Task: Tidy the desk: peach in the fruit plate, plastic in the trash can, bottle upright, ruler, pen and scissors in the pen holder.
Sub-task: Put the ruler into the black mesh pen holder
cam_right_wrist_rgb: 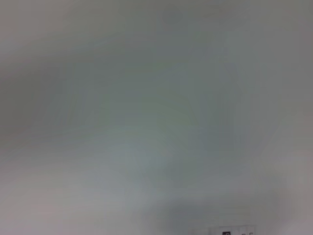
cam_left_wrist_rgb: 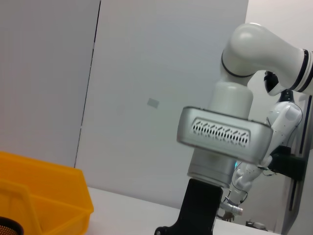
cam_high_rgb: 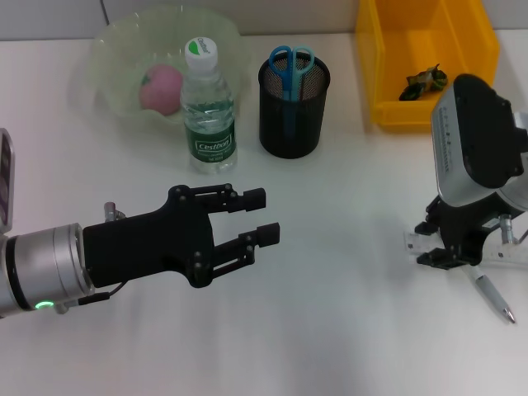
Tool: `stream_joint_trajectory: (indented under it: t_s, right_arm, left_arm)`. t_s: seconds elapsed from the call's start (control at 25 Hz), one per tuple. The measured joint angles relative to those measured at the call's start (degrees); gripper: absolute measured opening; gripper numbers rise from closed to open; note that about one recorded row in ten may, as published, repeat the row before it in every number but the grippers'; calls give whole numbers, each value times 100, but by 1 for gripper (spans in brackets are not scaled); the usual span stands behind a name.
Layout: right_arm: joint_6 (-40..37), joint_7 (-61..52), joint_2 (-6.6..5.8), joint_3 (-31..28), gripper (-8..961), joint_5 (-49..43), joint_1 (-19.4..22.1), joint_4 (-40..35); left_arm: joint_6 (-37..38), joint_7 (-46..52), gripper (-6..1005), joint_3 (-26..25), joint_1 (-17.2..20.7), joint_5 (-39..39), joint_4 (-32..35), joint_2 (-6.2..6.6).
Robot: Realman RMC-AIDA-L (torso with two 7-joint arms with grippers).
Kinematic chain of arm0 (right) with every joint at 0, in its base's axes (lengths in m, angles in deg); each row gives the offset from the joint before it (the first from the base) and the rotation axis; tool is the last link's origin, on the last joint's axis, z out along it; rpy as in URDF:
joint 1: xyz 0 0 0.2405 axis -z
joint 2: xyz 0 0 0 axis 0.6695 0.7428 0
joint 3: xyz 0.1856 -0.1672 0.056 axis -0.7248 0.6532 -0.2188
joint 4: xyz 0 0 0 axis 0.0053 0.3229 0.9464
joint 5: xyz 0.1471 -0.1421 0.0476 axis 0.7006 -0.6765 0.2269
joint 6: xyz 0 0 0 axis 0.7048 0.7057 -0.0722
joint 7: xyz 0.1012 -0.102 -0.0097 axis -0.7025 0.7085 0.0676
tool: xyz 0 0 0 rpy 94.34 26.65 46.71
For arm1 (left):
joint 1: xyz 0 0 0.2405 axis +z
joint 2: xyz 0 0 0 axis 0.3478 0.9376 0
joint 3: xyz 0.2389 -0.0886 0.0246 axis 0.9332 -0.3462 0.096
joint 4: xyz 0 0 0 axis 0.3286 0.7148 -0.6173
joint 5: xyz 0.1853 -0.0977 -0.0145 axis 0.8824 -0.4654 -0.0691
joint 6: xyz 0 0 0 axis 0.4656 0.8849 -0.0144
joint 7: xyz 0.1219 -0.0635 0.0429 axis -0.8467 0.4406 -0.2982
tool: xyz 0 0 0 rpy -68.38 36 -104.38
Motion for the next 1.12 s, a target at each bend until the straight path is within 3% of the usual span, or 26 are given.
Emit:
stream_joint_trajectory:
  t_s: [0.32, 0.56, 0.76, 0.92, 1.12]
  right_arm:
    - [-85, -1, -19, -402, 386, 695, 269, -723]
    - [-122, 67, -28, -1521, 386, 1974, 482, -1242]
    - [-79, 172, -27, -2515, 385, 3633, 649, -1352]
    - [93, 517, -18, -3087, 385, 4960, 789, -1002]
    - [579, 1312, -19, -3199, 385, 6186, 770, 175]
  left_arm:
    - [-45, 0, 455, 0, 0, -13, 0, 0]
    - [-78, -4, 457, -5, 25, -20, 0, 0]
    - [-129, -6, 457, -8, 23, -29, 0, -7]
    - [-144, -8, 456, -9, 2, -42, -3, -14]
    - [-239, -9, 456, -9, -42, -54, -7, -23]
